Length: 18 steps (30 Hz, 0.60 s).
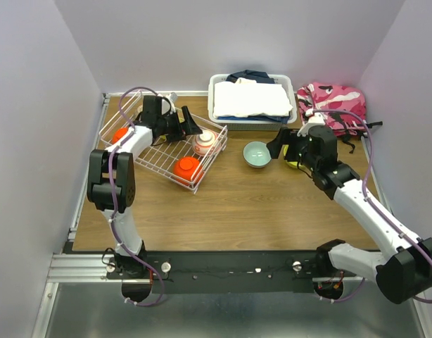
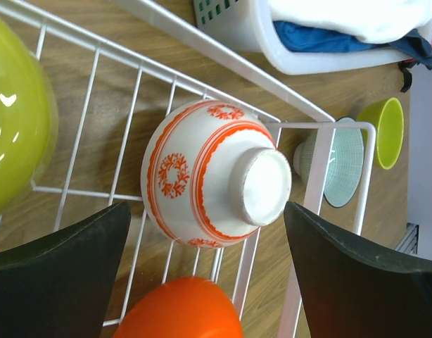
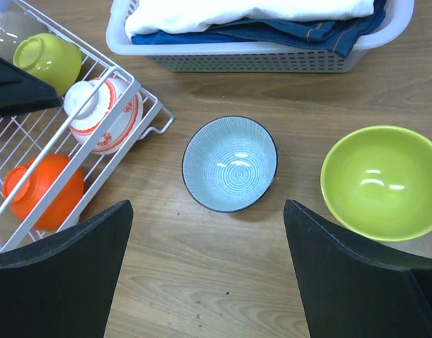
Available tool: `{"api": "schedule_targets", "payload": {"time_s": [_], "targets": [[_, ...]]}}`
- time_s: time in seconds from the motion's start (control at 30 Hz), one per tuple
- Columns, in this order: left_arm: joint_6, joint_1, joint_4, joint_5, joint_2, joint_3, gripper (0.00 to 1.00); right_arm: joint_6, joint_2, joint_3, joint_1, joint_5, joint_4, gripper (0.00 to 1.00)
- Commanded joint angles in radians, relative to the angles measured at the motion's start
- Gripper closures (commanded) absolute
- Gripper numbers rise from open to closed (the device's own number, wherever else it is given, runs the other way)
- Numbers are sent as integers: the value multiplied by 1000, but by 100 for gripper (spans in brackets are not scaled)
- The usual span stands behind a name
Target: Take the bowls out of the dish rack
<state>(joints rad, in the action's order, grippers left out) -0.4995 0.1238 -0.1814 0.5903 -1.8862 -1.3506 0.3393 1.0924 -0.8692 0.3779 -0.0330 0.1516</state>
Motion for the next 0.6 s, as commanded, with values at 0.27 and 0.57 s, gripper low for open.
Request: {"api": "schedule_targets", "payload": {"time_s": [0.27, 0.57], "targets": [[12, 54, -38, 56, -119, -93, 1, -2, 89, -76, -2, 61, 54, 5], [12, 74, -72, 29, -145, -88, 1, 4, 107, -88, 0, 62, 63, 5]]}}
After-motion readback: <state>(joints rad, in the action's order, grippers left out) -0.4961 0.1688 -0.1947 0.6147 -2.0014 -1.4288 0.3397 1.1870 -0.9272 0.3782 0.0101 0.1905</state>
